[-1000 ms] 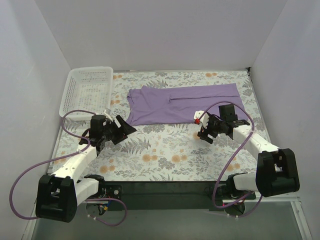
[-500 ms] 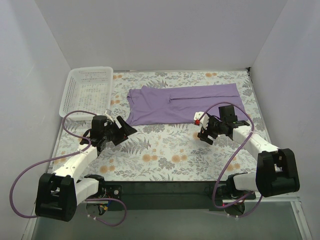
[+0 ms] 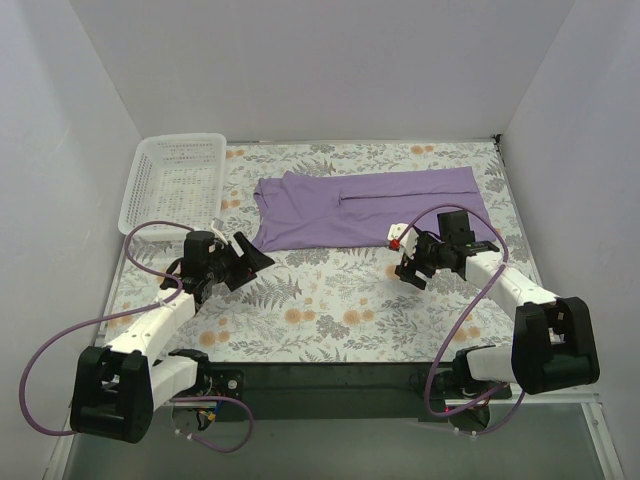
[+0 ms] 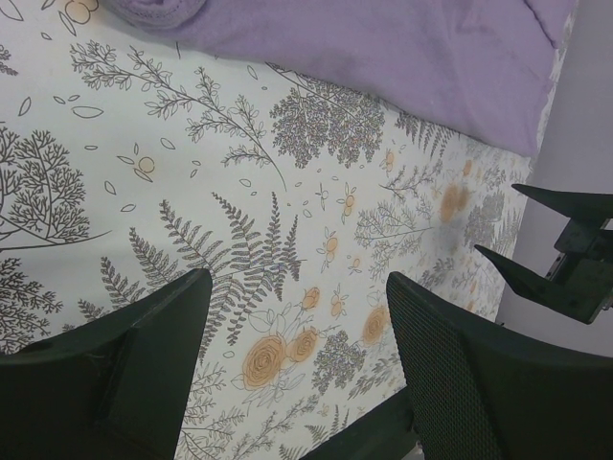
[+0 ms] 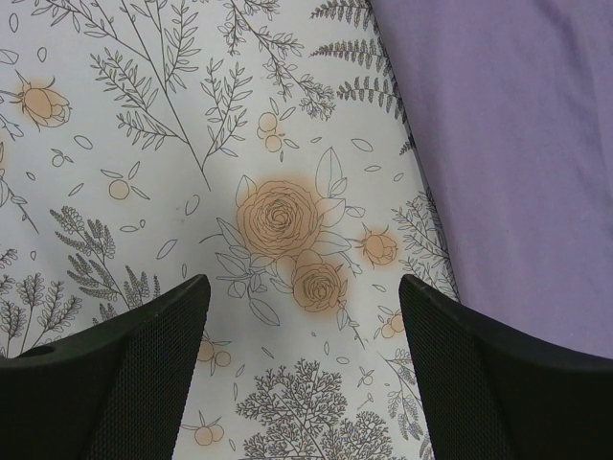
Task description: Fold and stack the t-shirts
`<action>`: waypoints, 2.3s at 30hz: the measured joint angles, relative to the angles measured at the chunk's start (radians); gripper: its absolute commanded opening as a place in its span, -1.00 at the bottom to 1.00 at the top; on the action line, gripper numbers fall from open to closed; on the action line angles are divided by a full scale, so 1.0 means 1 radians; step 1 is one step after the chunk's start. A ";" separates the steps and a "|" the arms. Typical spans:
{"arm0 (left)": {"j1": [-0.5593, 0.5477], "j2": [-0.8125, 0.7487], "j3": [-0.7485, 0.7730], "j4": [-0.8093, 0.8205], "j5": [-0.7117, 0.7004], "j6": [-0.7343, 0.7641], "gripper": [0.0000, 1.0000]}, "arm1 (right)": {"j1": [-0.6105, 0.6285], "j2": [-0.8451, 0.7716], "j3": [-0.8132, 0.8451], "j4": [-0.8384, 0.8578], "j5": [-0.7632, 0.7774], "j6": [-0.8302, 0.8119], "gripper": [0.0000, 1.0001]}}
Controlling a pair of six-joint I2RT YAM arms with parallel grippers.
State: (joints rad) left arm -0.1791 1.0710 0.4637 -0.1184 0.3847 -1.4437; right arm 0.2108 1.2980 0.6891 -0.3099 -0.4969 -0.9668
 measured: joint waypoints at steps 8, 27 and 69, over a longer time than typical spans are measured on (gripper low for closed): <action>0.000 0.000 -0.016 0.005 0.000 0.000 0.44 | 0.000 0.000 0.000 0.000 0.000 0.000 0.73; 0.000 0.000 -0.016 0.007 -0.003 0.000 0.44 | 0.000 0.000 -0.016 0.001 -0.003 0.000 0.73; 0.000 0.000 -0.027 0.014 -0.004 0.000 0.42 | 0.000 0.000 -0.016 0.001 -0.003 0.000 0.73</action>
State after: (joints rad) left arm -0.1791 1.0710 0.4366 -0.1040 0.3809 -1.4437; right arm 0.2108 1.2976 0.6727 -0.3092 -0.4995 -0.9668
